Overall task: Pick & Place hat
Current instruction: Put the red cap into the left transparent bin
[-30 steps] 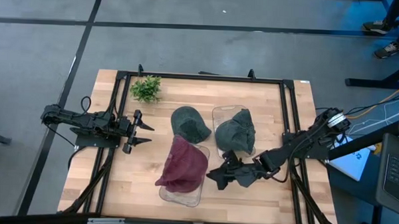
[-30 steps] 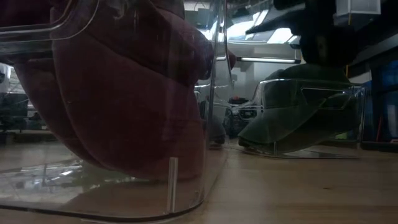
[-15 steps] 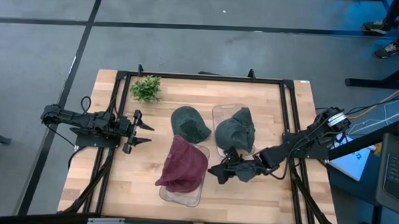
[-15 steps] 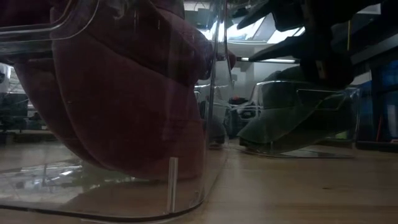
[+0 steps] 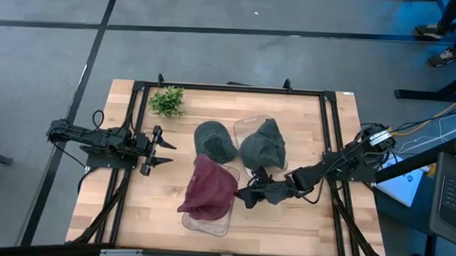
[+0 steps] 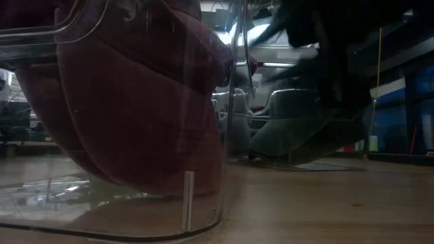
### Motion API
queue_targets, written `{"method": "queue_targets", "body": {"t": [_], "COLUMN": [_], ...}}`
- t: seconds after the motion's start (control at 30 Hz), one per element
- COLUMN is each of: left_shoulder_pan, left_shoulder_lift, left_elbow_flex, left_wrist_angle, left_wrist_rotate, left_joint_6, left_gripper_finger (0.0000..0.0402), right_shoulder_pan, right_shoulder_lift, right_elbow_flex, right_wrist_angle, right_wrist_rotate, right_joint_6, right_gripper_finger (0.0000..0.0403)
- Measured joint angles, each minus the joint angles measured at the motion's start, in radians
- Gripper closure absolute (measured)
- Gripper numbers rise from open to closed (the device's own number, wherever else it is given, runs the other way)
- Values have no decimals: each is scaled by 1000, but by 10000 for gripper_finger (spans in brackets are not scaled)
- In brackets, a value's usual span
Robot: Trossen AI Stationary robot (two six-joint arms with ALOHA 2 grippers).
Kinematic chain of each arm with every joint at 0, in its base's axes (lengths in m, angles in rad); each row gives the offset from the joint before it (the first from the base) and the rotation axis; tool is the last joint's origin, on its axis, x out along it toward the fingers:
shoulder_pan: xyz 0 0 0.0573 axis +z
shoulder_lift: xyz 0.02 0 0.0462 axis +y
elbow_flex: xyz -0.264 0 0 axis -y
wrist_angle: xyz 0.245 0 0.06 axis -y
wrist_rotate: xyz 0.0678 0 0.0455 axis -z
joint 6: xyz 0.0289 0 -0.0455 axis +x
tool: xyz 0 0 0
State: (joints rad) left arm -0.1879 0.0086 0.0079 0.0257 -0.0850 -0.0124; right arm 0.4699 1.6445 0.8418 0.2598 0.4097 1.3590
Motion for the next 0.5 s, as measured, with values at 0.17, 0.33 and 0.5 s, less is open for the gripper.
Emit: {"method": "queue_targets", "body": {"t": [0.17,0.33,0.5], "left_shoulder_pan": [0,0,0], "left_shoulder_lift": [0,0,0], "left_elbow_flex": [0,0,0], "left_wrist_angle": [0,0,0], "left_wrist_rotate": [0,0,0], "left_joint_6": [0,0,0], "left_gripper_finger": [193,196,192], "right_shoulder_pan": [-4,-2,13], "right_shoulder_lift": [1,-2,-18], "right_elbow_flex": [-2,-2,20], "right_wrist_angle": [-1,9,6], "right_wrist_rotate": [48,99,132], "right_joint_6": [-37,-69,-120], "right_gripper_finger": [232,232,232]}}
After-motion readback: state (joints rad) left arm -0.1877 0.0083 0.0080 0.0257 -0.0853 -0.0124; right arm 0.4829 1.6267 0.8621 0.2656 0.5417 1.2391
